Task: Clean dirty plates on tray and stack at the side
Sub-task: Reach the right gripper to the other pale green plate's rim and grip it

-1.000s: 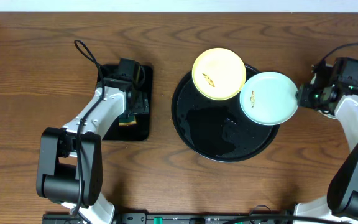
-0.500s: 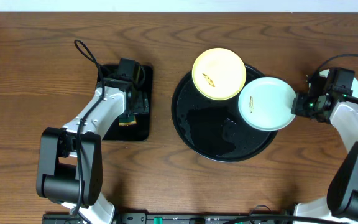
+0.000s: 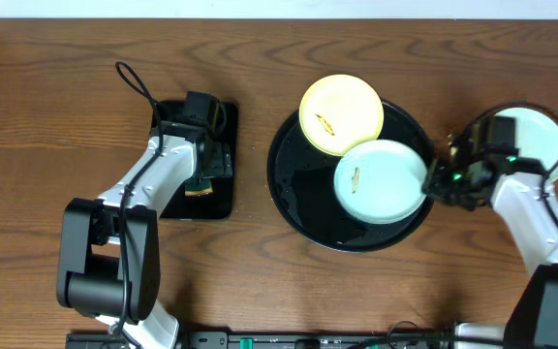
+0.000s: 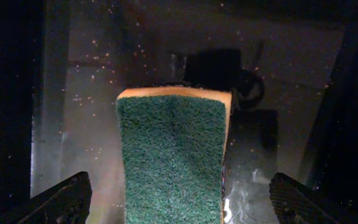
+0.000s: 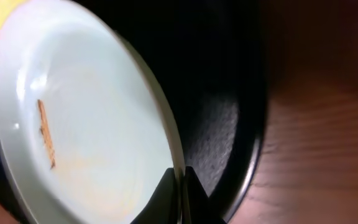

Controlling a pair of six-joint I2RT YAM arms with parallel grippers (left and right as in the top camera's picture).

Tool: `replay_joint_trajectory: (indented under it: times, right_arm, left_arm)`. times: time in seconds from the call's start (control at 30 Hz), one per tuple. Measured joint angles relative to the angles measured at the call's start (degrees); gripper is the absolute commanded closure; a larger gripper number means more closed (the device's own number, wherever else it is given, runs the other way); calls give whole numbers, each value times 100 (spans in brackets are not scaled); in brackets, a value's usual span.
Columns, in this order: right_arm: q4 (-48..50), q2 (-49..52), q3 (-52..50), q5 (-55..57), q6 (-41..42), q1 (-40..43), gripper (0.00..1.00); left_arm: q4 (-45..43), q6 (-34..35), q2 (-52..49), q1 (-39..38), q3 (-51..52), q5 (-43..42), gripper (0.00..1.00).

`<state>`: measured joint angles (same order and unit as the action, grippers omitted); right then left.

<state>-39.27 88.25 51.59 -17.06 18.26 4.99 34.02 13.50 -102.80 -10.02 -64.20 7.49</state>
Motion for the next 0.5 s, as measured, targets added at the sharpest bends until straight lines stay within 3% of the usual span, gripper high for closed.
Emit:
replay_joint_trajectory:
  times: [0.13,0.2,0.23,0.3,0.5]
  right_arm:
    - [411,0,-450,282,413,-367,99]
    - [490,2,-514,380,522,-529,85]
    - [494,2,-514,374,492,-560,68]
    - [417,2,-516,229,22,-710,60]
    - [310,4,-295,118,-1211,-754,59]
  left_arm:
    - [0,0,0,0,0,0,9]
    - [2,0,0,0,0,0,9]
    - [0,0,0,0,0,0,9]
    - [2,0,0,0,0,0,9]
    - [0,0,0,0,0,0,9]
